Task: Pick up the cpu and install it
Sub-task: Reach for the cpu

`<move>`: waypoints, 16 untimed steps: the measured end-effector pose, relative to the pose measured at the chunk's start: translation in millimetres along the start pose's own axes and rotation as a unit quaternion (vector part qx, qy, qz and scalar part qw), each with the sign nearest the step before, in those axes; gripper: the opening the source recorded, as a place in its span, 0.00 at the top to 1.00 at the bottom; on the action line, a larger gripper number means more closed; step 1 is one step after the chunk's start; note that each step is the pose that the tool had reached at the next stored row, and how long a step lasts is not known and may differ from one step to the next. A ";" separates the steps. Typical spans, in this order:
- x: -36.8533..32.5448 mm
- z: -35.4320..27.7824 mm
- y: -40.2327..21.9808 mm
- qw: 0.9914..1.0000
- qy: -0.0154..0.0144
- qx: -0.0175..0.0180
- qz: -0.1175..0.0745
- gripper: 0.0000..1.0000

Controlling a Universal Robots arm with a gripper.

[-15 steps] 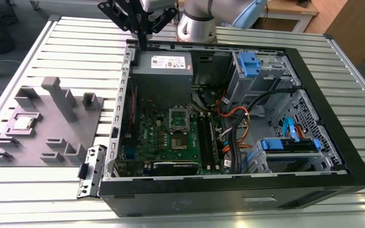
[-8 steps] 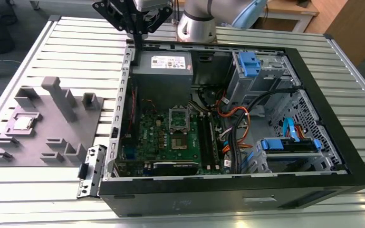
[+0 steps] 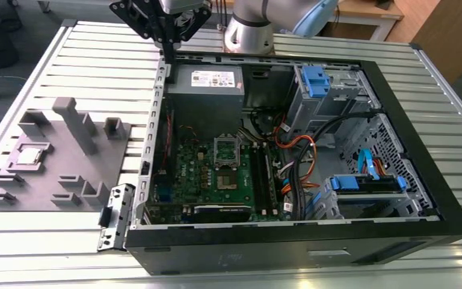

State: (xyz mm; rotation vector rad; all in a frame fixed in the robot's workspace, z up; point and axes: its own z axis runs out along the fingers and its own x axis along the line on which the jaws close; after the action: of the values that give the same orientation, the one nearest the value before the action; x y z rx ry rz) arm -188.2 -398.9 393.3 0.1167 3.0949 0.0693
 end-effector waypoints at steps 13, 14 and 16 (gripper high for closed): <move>15.7 -0.7 -1.2 1.000 -0.004 0.000 0.000 0.89; 16.8 -0.8 -1.2 1.000 -0.004 0.000 0.000 0.89; 19.0 -0.9 -1.4 1.000 -0.004 0.000 0.000 0.89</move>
State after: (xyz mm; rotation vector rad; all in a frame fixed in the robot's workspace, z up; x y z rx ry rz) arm -207.3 -398.9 393.3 0.1159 3.0860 0.0697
